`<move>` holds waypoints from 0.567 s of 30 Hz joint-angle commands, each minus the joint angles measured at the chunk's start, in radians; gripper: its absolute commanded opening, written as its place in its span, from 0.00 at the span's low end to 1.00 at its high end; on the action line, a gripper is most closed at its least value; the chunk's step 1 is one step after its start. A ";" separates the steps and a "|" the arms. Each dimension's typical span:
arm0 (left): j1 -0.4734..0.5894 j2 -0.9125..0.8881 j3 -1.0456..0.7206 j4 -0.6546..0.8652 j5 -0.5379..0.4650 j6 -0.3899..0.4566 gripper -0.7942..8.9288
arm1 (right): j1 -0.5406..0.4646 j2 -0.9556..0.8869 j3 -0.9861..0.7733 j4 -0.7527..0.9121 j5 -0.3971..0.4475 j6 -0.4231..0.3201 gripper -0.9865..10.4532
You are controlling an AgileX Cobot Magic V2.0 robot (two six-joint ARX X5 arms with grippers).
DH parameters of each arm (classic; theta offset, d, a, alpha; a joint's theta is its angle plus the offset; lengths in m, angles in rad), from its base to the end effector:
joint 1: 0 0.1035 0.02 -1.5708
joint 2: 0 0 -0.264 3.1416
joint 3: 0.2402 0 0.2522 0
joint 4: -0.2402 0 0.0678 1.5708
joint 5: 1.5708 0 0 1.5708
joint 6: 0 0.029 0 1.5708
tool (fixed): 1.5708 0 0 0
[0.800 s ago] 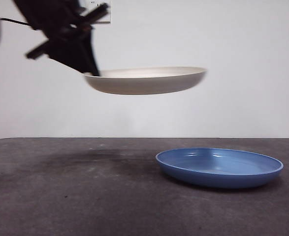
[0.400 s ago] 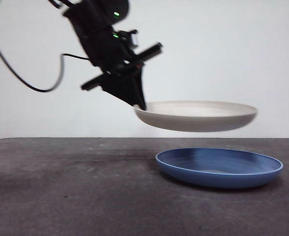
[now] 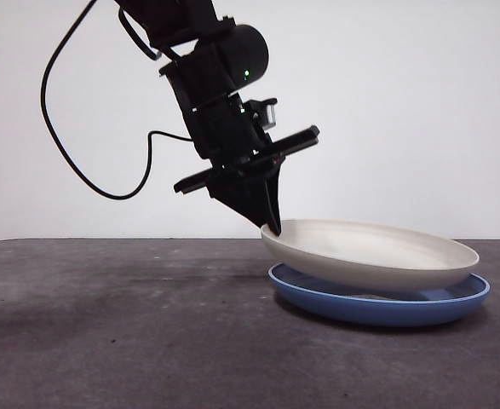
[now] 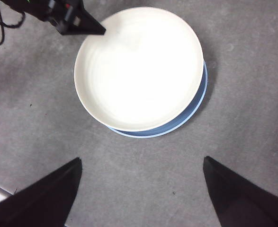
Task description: Pick up the white plate, put it on the blue plate, put it on desk
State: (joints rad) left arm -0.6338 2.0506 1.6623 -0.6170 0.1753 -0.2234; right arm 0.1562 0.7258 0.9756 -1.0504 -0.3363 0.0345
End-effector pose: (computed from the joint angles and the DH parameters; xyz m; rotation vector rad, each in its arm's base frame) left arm 0.3539 -0.2664 0.2191 0.0406 1.0775 -0.6202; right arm 0.1085 0.0268 0.3291 0.1047 0.8132 0.4519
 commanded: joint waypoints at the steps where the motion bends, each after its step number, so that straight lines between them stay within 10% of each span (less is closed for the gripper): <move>1: -0.013 0.031 0.032 0.011 -0.001 0.000 0.09 | 0.002 0.003 0.021 0.002 0.004 0.014 0.45; 17: -0.034 0.052 0.032 0.041 -0.031 0.002 0.09 | 0.003 0.003 0.021 0.002 -0.004 0.018 0.45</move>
State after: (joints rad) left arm -0.6579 2.0754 1.6653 -0.5869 0.1463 -0.2230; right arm 0.1562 0.7239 0.9756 -1.0523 -0.3378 0.0422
